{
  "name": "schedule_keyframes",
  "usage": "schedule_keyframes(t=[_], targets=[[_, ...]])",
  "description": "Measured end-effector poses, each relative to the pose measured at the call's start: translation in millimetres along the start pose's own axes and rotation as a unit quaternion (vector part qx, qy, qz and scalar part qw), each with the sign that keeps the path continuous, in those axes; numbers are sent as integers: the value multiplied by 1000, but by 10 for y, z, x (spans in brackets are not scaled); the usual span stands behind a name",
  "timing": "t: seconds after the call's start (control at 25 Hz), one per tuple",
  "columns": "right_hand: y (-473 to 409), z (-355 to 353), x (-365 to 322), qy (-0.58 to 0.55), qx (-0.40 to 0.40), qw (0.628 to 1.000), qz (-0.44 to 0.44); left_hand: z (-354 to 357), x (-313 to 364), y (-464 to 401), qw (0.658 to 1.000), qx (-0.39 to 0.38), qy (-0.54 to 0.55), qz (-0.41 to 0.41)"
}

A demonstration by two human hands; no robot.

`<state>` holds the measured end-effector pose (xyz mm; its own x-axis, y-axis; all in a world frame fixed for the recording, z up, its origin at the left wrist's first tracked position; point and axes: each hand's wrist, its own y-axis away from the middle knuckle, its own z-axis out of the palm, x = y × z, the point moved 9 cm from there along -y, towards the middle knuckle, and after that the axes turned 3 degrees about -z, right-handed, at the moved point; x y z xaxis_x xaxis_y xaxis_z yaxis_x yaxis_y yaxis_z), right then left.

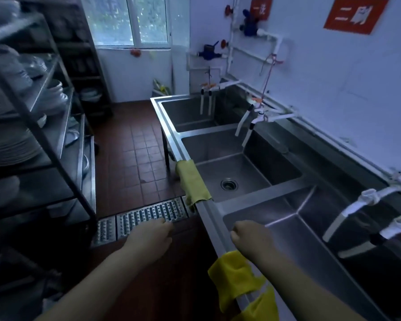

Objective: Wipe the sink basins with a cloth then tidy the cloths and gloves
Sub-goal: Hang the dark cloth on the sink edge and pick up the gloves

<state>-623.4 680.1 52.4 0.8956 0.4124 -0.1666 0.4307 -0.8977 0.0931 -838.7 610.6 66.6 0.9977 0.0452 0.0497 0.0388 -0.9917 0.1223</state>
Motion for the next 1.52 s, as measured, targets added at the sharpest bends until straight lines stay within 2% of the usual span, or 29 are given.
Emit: schedule_keyframes(t=[0.16, 0.4, 0.6, 0.72, 0.88, 1.04, 1.24, 1.36, 1.52], targets=[[-724, -72, 14, -6, 5, 1000, -5, -176, -232, -638, 999, 13, 30, -22], [-1503, 158, 56, -5, 1, 1000, 26, -17, -520, -1586, 998, -24, 62, -9], [-2123, 515, 32, -32, -38, 994, 98, 254, -699, -2763, 993, -68, 53, 87], [-2445, 698, -50, -85, -66, 981, 160, 404, -793, -3420, 984, -94, 37, 147], [-2801, 873, -49, -120, -40, 955, 270, 663, -811, -4150, 959, -122, -26, 256], [-2819, 1099, -62, -134, -14, 929, 345, 855, -708, -4490, 925, -107, -93, 352], [-2745, 1198, -116, -114, 26, 916, 383, 990, -676, -4581, 894, -69, -127, 424], [-2751, 1097, -161, -110, 82, 916, 376, 953, -647, -4590, 890, -54, -116, 438], [-2648, 1049, -35, -157, 86, 899, 399, 817, -557, -4628, 901, -58, -65, 425]])
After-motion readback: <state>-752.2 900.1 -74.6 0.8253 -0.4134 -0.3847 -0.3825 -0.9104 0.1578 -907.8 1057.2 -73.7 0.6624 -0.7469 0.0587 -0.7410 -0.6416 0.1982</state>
